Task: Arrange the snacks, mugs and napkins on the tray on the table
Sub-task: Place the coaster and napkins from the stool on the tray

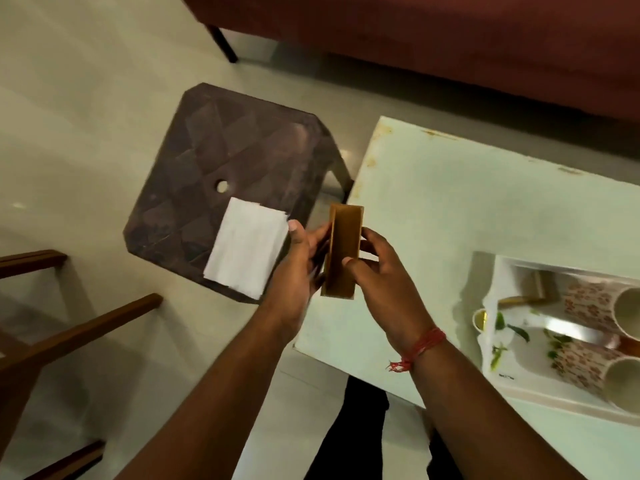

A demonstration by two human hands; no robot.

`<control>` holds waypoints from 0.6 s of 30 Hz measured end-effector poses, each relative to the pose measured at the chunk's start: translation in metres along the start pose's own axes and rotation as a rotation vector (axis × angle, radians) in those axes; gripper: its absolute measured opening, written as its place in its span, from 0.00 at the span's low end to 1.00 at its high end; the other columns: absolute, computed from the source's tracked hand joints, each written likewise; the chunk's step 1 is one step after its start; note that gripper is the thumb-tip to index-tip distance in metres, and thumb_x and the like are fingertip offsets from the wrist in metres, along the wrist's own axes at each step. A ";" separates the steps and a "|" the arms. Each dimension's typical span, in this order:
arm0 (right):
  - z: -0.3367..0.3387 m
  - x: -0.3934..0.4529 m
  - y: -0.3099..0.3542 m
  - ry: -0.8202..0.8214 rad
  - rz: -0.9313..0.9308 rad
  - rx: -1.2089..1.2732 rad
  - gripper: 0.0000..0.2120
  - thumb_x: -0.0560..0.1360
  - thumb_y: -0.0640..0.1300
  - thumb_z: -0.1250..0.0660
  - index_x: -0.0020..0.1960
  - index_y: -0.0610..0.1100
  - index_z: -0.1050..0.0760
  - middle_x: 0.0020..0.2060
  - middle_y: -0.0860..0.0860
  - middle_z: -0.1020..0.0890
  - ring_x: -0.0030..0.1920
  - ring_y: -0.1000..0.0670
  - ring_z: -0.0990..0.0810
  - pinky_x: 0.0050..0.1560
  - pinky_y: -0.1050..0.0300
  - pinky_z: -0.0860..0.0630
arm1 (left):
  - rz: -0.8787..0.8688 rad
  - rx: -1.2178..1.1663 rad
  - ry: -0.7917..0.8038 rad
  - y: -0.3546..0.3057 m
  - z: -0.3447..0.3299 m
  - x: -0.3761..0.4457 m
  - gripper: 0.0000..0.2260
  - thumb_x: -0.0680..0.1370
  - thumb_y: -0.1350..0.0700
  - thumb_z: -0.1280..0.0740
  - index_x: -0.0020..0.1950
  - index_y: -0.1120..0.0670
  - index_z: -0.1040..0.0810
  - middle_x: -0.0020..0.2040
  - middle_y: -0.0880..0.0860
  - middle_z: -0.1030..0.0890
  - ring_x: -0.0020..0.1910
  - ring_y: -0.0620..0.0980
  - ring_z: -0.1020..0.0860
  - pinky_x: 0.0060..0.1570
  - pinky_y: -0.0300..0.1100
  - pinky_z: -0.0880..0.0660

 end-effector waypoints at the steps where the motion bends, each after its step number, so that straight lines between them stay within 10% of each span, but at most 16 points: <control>1: 0.018 -0.004 -0.006 -0.014 -0.008 0.009 0.23 0.79 0.50 0.36 0.73 0.56 0.36 0.68 0.55 0.28 0.63 0.55 0.26 0.47 0.72 0.32 | -0.006 -0.002 0.039 0.004 -0.017 -0.002 0.26 0.75 0.29 0.55 0.63 0.32 0.25 0.68 0.38 0.26 0.73 0.47 0.32 0.70 0.53 0.35; 13: 0.204 -0.067 -0.112 -0.171 -0.167 0.091 0.24 0.74 0.44 0.35 0.68 0.59 0.31 0.64 0.53 0.26 0.56 0.54 0.21 0.41 0.64 0.23 | 0.175 -0.051 0.254 0.093 -0.232 -0.008 0.32 0.74 0.27 0.53 0.67 0.41 0.23 0.65 0.38 0.22 0.69 0.41 0.29 0.66 0.59 0.31; 18: 0.233 -0.066 -0.138 -0.210 -0.213 0.051 0.18 0.72 0.41 0.35 0.58 0.58 0.27 0.58 0.45 0.23 0.52 0.47 0.19 0.43 0.49 0.16 | 0.228 -0.057 0.230 0.120 -0.273 -0.002 0.31 0.76 0.28 0.55 0.64 0.39 0.22 0.61 0.39 0.19 0.65 0.41 0.25 0.47 0.49 0.21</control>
Point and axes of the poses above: each hand's wrist, its own x-axis towards the middle knuckle, its own z-axis out of the back of the hand, y = z × x, the point moved 4 cm from there along x, towards the middle knuckle
